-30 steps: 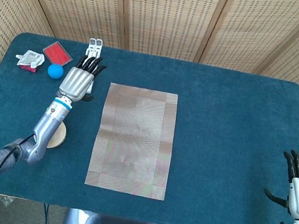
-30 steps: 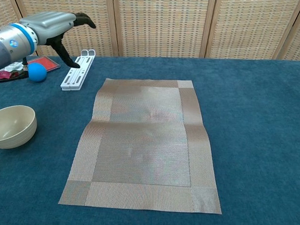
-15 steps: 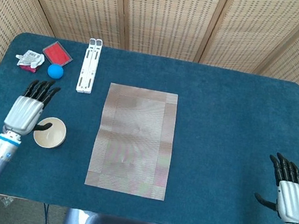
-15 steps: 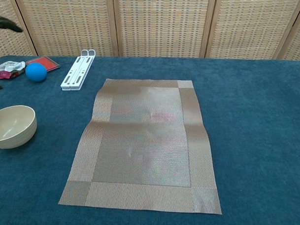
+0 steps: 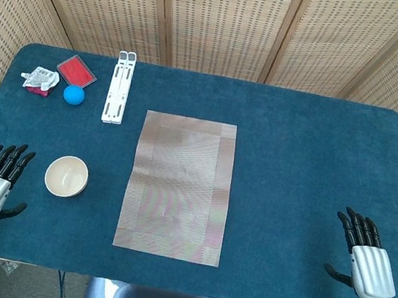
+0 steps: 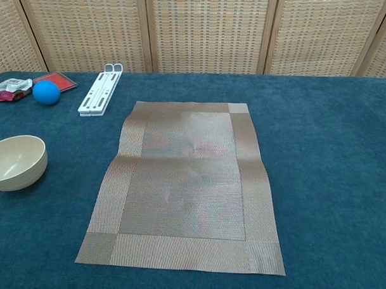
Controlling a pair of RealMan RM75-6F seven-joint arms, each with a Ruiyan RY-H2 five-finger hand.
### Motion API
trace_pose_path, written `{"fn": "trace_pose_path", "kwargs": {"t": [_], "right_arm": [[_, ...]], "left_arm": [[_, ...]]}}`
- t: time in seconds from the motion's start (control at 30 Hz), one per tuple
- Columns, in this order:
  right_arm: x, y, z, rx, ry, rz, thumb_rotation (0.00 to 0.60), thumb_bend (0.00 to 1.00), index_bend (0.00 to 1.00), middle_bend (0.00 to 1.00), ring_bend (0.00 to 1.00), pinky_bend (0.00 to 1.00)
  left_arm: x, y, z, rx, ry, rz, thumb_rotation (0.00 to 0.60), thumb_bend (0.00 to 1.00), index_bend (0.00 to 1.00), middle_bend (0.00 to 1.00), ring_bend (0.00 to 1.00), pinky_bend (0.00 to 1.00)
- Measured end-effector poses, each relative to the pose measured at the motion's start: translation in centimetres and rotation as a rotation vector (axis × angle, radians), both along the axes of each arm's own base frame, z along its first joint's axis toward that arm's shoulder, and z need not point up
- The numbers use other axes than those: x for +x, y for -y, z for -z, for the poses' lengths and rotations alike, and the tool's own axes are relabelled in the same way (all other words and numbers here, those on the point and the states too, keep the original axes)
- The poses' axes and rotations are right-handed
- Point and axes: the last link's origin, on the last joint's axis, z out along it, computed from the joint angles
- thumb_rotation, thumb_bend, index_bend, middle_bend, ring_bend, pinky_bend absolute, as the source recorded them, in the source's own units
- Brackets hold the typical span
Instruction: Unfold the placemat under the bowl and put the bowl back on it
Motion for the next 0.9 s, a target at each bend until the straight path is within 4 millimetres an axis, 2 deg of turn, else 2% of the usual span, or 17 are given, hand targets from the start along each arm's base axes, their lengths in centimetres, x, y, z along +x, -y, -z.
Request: {"fn": "trace_pose_path", "kwargs": {"t": [0.07, 0.27, 0.4, 0.6, 0.9], "right_arm": [[0.6, 0.0, 0.4, 0.007, 0.008, -0.017, 0.600, 0.09, 0.00, 0.00, 0.00, 0.00], [4.0, 0.3, 2.5, 0.055, 0.039, -0.097, 0.600, 0.09, 0.02, 0.00, 0.00, 0.00], [7.3, 0.6, 5.1, 0.123, 0.067, -0.153, 0.600, 0.09, 0.03, 0.00, 0.00, 0.00], [10.7, 0.4, 9.1, 0.232, 0.114, -0.188, 0.600, 0.09, 0.05, 0.00, 0.00, 0.00], [13.4, -0.7, 14.2, 0.343, 0.189, -0.181, 0.600, 0.09, 0.05, 0.00, 0.00, 0.00]], "left_arm": [[0.0, 0.3, -0.4, 0.011, 0.008, 0.001, 0.600, 0.10, 0.04, 0.00, 0.00, 0.00], [-0.2, 0.4, -1.1, 0.026, 0.023, -0.006, 0.600, 0.10, 0.04, 0.00, 0.00, 0.00], [-0.5, 0.4, -1.3, 0.029, 0.027, -0.020, 0.600, 0.10, 0.04, 0.00, 0.00, 0.00], [-0.9, 0.3, -1.6, 0.034, 0.034, -0.029, 0.600, 0.10, 0.04, 0.00, 0.00, 0.00], [-1.4, -0.1, -1.9, 0.036, 0.042, -0.050, 0.600, 0.10, 0.04, 0.00, 0.00, 0.00]]}}
